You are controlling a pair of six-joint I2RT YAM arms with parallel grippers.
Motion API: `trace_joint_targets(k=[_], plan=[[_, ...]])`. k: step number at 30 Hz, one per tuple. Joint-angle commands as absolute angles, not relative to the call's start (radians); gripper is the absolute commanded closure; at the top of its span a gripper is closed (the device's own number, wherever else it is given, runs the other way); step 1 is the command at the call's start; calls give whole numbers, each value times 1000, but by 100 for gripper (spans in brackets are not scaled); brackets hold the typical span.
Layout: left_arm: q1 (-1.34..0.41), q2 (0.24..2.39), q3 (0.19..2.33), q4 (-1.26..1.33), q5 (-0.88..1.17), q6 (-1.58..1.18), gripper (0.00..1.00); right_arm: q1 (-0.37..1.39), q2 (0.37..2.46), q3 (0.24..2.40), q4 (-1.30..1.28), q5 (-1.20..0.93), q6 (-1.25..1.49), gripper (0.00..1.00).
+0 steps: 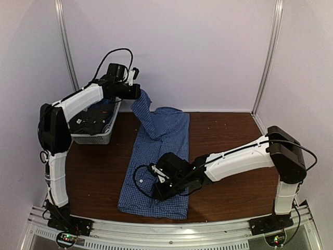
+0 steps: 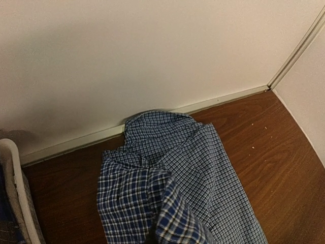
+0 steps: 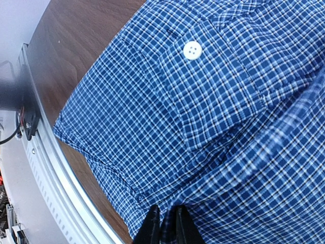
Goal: Fold and stack the long sleeve shirts
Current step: Fold the 1/3-folded shirt at the center of the board.
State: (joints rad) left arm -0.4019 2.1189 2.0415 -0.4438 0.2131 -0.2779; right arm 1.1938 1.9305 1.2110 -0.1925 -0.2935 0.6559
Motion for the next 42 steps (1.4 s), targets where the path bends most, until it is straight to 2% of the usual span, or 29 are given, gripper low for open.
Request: trace_joint_targets(k=[1,5,7,9,13,19,28,32,33,35,38,42], plan=[[-405,2080,1972,-415,209,-269,96,1193,1900,1235,-153,-312,650,80],[-405,2046,1889,-407,230,-282,96,1151,1827,1234,-176,-284,630,56],[-406,2026,1845,-395,248,-292,96,1113,1775,1215,-192,-251,616,49],[-409,2004,1804,-388,263,-299,96,1062,1732,1184,-192,-232,608,47],[-426,1962,1726,-357,278,-313,96,947,1673,1125,-157,-232,612,48],[-480,1925,1655,-346,334,-324,95,806,1681,1111,-99,-251,613,61],[-625,1924,1582,-394,366,-295,94,660,1697,1065,-30,-277,633,71],[-673,1946,1556,-398,389,-298,84,638,1697,1053,-23,-275,632,72],[-679,1950,1550,-400,393,-300,79,636,1697,1049,-23,-273,631,72],[-685,1948,1537,-399,403,-314,61,636,1696,1044,-25,-271,627,72],[-686,1928,1511,-372,436,-345,45,636,1697,1038,-30,-271,620,72],[-686,1879,1444,-295,506,-392,36,638,1691,1026,-33,-272,615,71]])
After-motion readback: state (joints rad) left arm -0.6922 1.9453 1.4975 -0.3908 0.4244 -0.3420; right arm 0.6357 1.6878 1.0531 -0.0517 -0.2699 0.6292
